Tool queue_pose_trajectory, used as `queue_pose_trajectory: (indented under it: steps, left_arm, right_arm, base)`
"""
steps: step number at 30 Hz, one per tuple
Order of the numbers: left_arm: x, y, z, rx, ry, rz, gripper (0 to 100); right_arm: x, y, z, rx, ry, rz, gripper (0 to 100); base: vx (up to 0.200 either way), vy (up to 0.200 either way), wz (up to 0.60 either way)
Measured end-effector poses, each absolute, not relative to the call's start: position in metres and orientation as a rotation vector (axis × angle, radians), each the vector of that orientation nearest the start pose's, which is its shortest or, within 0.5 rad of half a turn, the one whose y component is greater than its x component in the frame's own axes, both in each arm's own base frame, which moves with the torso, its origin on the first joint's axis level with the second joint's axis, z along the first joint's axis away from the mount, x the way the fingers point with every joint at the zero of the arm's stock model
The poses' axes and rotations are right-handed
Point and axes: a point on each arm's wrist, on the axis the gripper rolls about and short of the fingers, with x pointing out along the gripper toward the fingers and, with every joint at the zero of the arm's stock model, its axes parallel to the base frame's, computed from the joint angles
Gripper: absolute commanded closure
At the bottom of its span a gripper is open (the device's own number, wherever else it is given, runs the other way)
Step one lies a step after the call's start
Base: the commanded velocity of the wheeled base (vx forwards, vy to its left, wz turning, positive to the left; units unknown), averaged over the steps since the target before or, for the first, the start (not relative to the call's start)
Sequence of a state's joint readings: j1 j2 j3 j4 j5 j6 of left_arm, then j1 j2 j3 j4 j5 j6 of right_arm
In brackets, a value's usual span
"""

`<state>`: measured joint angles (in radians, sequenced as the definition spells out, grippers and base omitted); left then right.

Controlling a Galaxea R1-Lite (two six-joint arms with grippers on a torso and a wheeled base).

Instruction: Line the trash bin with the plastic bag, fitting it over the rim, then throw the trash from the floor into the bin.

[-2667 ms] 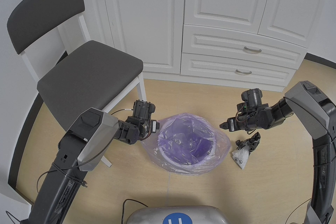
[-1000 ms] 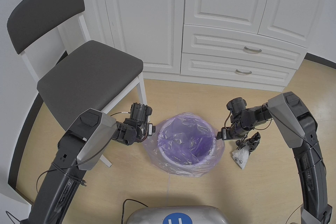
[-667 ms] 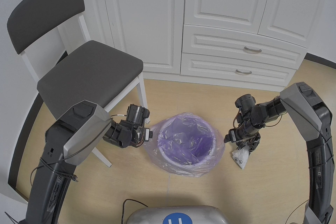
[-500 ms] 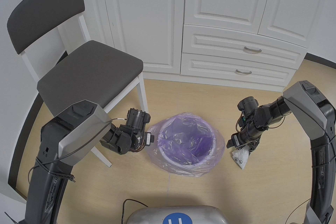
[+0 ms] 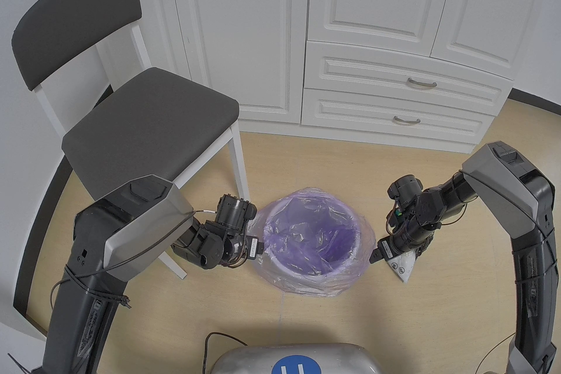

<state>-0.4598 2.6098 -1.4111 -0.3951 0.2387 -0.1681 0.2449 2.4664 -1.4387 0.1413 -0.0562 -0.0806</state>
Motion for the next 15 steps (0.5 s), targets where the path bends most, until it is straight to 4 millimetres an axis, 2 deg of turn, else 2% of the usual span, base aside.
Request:
queue_pose_trajectory:
  steps: [9, 15]
  left_arm:
    - [0.453, -0.18, -0.049, 0.222, 0.762, -0.21, 0]
    - [0.477, -0.166, -0.054, 0.3, 0.749, -0.239, 0]
  right_arm:
    - [0.425, 0.105, -0.025, -0.247, 1.142, 0.21, 0]
    - [0.435, 0.111, -0.027, -0.249, 1.119, 0.218, 0]
  base:
    - [0.0, 0.0, 0.0]
    - [0.0, 0.0, 0.0]
